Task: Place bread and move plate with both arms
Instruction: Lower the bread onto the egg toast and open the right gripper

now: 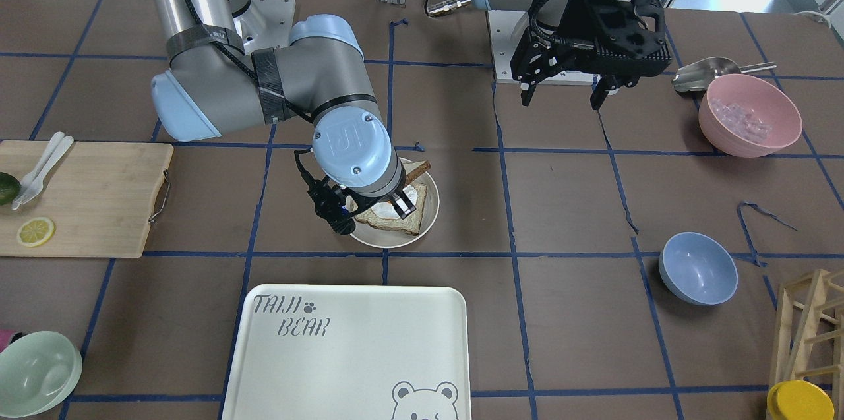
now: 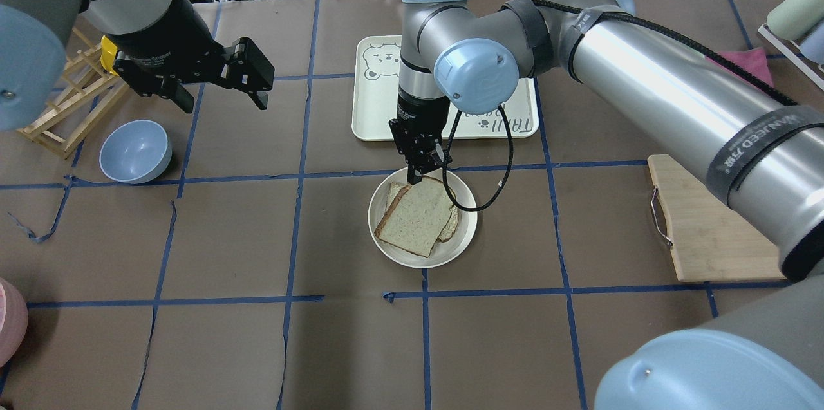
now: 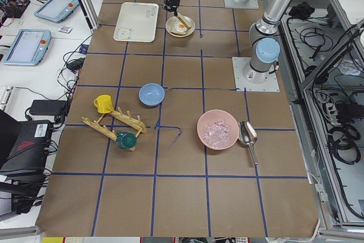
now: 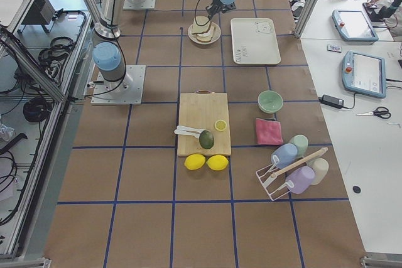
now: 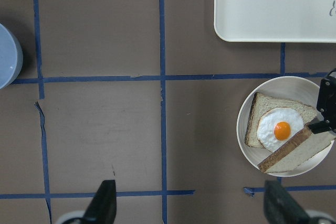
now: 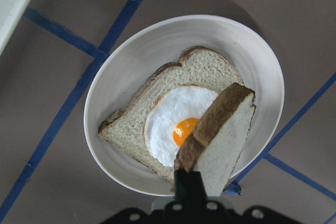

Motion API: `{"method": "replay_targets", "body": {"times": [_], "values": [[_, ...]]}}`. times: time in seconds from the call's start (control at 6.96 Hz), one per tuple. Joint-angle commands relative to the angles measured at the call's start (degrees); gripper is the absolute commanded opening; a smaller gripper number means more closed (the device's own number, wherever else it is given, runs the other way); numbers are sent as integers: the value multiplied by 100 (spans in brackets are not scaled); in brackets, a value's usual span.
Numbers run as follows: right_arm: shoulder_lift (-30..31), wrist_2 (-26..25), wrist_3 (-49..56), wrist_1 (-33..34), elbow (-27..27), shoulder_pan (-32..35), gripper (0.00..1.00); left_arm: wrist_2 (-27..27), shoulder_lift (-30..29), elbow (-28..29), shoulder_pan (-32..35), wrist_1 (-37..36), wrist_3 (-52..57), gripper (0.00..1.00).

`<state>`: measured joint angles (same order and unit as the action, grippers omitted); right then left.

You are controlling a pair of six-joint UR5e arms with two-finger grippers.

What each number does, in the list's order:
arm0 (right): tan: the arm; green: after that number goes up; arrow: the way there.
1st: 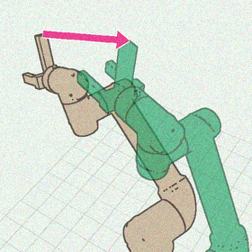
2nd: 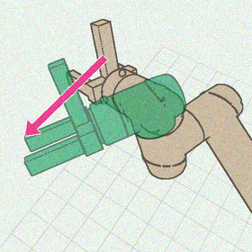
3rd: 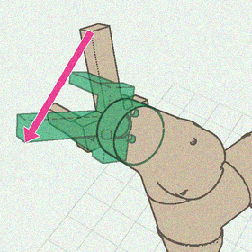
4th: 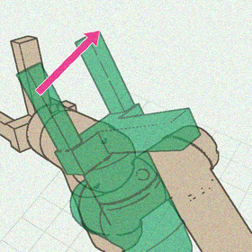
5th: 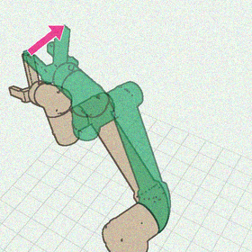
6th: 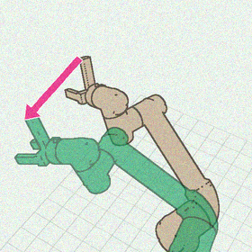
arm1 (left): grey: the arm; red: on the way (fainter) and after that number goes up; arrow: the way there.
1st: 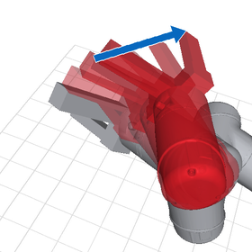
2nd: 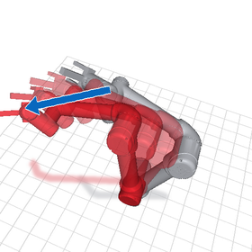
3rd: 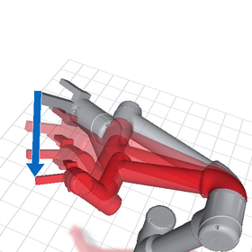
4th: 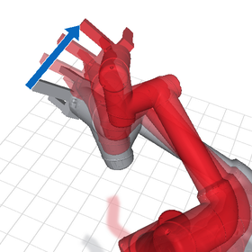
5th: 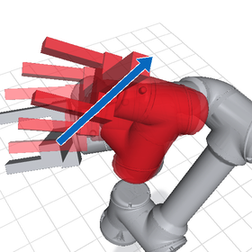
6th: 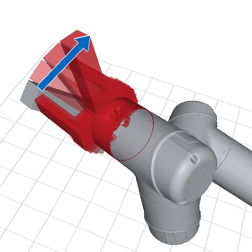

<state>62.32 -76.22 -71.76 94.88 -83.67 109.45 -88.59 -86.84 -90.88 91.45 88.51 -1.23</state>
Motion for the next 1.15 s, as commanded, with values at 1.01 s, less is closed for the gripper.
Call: {"method": "replay_targets", "body": {"times": [1.01], "values": [[1254,-658,3755,480,-52,-827,100,0,18,-27,14,0,-26,100]]}}
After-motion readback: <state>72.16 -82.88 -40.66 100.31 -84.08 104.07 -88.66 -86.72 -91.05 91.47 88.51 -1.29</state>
